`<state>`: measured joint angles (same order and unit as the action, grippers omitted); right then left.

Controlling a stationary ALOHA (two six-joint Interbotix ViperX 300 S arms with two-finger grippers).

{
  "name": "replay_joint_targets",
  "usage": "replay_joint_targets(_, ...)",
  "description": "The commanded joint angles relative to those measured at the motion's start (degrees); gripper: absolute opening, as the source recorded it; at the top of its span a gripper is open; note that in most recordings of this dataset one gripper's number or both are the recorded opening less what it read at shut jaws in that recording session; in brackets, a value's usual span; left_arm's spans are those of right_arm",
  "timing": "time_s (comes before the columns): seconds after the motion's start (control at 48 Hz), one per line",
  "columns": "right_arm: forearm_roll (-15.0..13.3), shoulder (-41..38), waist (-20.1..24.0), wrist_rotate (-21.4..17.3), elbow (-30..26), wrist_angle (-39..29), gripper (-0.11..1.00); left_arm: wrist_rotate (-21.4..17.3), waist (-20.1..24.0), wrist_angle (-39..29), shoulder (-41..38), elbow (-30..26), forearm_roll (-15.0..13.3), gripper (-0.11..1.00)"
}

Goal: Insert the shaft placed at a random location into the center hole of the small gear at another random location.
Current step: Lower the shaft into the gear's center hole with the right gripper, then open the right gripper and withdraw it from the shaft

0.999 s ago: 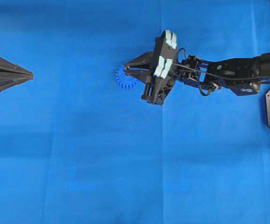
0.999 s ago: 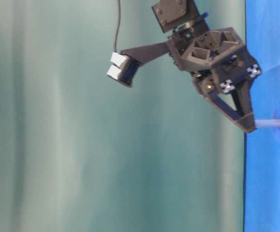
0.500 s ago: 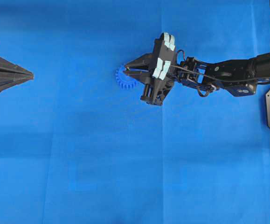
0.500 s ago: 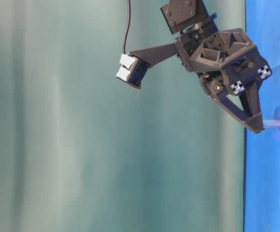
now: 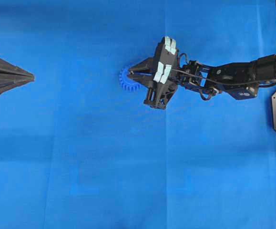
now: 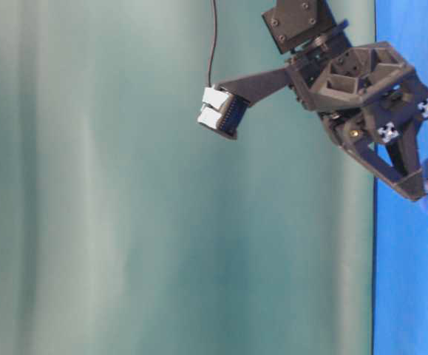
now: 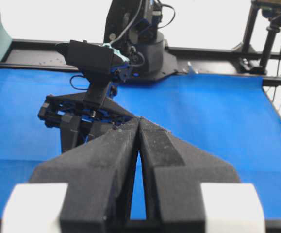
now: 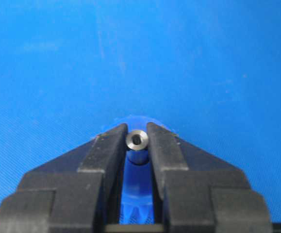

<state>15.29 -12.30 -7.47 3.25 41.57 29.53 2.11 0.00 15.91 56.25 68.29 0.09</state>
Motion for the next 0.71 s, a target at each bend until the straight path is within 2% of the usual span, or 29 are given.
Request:
replay_joint_targets(0.0,0.1,0.5,0.0,0.2,-1.1,0.4,0.03,0.0,0.2,0.3,-0.2,-0.5,0.0,0.00)
replay_joint_targets(0.291,0.0,0.2,0.0,0.2,-1.1,0.4,0.04,0.0,0.1,0.3,-0.2,-0.4,0.1,0.00)
replay_joint_targets(0.375,0.1,0.2,0.0,0.1,-1.1,0.3,0.08,0.0,0.1,0.4,-0.2,-0.4,0.0,0.00)
replay_joint_targets(0.479,0.0,0.2,-0.1,0.1,-1.1,0.0,0.27,0.0,0.2,0.3,-0.2,-0.4,0.0,0.00)
replay_joint_targets(0.645,0.1,0.3,0.0,0.1,-1.1,0.1,0.71,0.0,0.2,0.3,-0.2,-0.4,0.0,0.00)
replay_joint_targets(0.687,0.1,0.4,0.0,0.1,-1.2,0.0,0.79,0.0,0.2,0.3,-0.1,-0.4,0.0,0.00)
